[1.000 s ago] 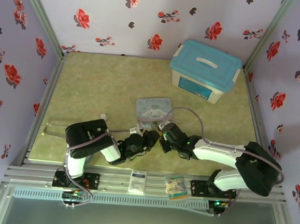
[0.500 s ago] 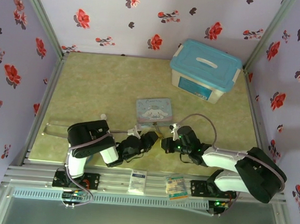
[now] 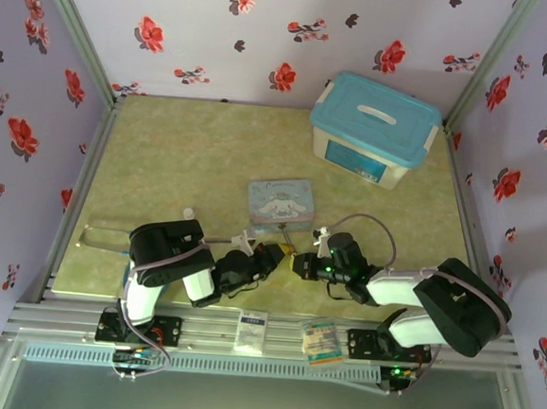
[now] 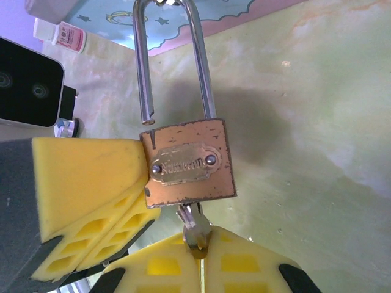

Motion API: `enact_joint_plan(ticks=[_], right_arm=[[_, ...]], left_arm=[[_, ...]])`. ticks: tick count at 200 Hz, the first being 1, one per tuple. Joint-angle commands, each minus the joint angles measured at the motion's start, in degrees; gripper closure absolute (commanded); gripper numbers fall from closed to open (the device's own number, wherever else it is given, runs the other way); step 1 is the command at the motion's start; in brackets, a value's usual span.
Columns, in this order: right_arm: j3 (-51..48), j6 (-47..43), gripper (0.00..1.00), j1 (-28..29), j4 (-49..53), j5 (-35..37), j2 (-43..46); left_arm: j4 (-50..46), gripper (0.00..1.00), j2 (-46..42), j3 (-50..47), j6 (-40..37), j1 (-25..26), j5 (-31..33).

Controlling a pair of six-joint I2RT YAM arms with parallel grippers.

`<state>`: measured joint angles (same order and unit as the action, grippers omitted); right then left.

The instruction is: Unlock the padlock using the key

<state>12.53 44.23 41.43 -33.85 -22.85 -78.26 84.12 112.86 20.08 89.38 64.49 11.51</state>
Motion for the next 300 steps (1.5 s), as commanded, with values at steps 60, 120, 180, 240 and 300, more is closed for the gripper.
enact_joint_plan(ticks=[60,120,180,240,300], right_arm=[[3.1,-3.4,0.89,-0.3,4.5,1.8,2.3],[5.7,-6.6,0.61,-0.5,18.8,10.0,7.3],[8.7,-4.5,0.52,-2.6,43.1,32.1,23.0],[5.2,-3.2,0.51,-3.8,46.5,33.8,33.1],[1.3,-1.6,0.51,-4.1,50.1,32.3,44.1]], left_arm=[[-11.3,0.71,1.9,3.3,-6.8,-2.4,-0.5],[-20.0,0.72,-2.0,4.9,-8.9,-4.0,-0.4],[-56.4,0.64,-13.0,15.5,-18.3,-1.8,4.3],[-77.1,0.51,-7.0,30.5,-20.8,1.4,8.7],[-92.8,0.6,-1.5,38.4,-22.0,2.7,14.5]])
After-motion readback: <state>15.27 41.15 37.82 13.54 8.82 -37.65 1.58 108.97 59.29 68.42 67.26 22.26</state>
